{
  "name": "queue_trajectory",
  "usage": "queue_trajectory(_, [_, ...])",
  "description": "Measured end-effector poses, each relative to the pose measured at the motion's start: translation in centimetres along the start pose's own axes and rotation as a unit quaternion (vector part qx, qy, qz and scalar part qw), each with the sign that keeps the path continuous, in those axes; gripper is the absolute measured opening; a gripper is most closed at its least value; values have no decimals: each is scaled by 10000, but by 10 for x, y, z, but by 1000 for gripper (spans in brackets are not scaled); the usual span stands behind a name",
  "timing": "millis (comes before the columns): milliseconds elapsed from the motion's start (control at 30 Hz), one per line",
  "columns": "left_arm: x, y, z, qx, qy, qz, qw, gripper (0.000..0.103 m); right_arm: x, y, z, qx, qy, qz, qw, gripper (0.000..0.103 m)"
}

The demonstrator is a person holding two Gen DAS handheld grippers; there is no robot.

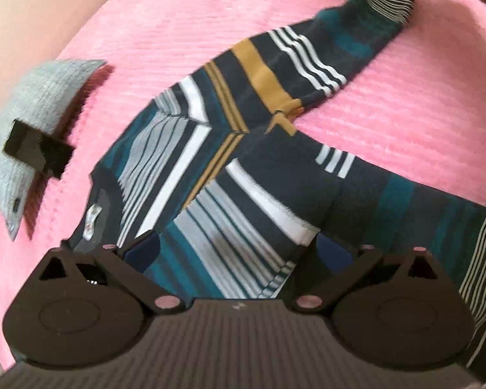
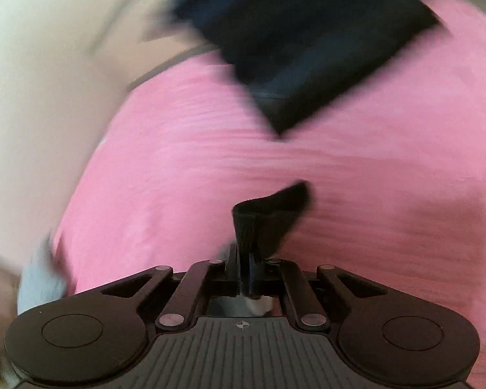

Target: Fold clothes

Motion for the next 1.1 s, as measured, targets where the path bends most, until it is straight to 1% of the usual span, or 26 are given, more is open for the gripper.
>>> queue_trajectory(33, [5,6,4,112,-20,-21,9999,101,7,33,8,314,-22,-203,9993,4])
queue_trajectory(100, [16,21,16,377,-69,-57,9992,101,20,100,25,936,-64,-612,9937,4])
queue_trajectory(167, [27,36,30,627,-126,-104,9979,101,32,177,65,1523,-104,-1147,9816,4])
queue_trajectory(233, [39,54,49,839,-201,-181,9961,101,44,260,110,2128,-161,-1716,9618,4])
queue_trajectory(267, [45,65,62,944,-237,-220,9950,101,50,297,139,2382,-185,-2015,9499,4])
queue_trajectory(367, [63,97,108,1208,-227,-359,9918,101,58,398,232,3041,-173,-2739,9123,4])
queue_trajectory(400, [69,108,125,1303,-204,-419,9904,101,53,424,272,3251,-133,-2874,9008,5])
queue_trajectory(433, [75,120,144,1417,-168,-476,9886,101,43,443,309,3462,0,-2991,8892,11])
queue_trajectory(467, [80,132,164,1544,-120,-531,9865,101,27,459,357,3819,287,-3032,8726,47])
queue_trajectory(500, [84,142,182,1649,-65,-578,9846,101,12,473,402,4148,564,-3064,8549,74])
queue_trajectory(533, [86,151,200,1736,-5,-618,9829,101,3,475,433,4346,776,-3077,8429,91])
queue_trajectory(567, [88,159,218,1823,56,-657,9810,101,-5,476,462,4517,979,-3074,8318,91])
queue_trajectory(667, [90,181,262,2071,203,-702,9756,101,-13,455,494,4530,1401,-2783,8353,91])
queue_trajectory(733, [81,190,271,2331,209,-542,9707,100,-15,428,484,4495,1495,-2415,8469,91])
queue_trajectory(800, [70,199,275,2617,195,-340,9644,94,-16,398,472,4470,1553,-2010,8577,91])
queue_trajectory(833, [64,204,273,2770,160,-224,9605,94,-17,381,459,4459,1536,-1749,8643,91])
queue_trajectory(867, [56,208,266,2977,85,-76,9546,93,-18,364,447,4442,1515,-1489,8704,91])
queue_trajectory(900, [48,212,259,3217,-2,88,9468,89,-20,347,433,4405,1481,-1254,8765,91])
queue_trajectory(933, [39,217,249,3454,-90,231,9381,85,-17,330,420,4345,1454,-1042,8827,91])
queue_trajectory(967, [30,222,238,3688,-177,359,9287,77,-12,314,406,4268,1421,-848,8891,91])
queue_trajectory(1000, [21,227,227,3918,-263,486,9184,72,-7,298,392,4193,1386,-661,8948,91])
queue_trajectory(1033, [11,232,215,4144,-350,612,9073,71,-5,283,380,4146,1348,-516,8985,91])
queue_trajectory(1067, [2,237,204,4287,-420,684,8999,69,-6,269,369,4125,1308,-378,9007,91])
queue_trajectory(1100, [-8,241,193,4366,-476,713,8956,66,-8,259,361,4123,1286,-290,9015,91])
Point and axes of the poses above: each gripper's, at about its wrist camera, not at the fingertips, and x roughly against the way its jaws point, y to its left, z to its underside, the point moved 10 cm from there along -x, roughly the way its jaws point, and after that the axes turned 1 degree about -y, right-handed, at the moved point
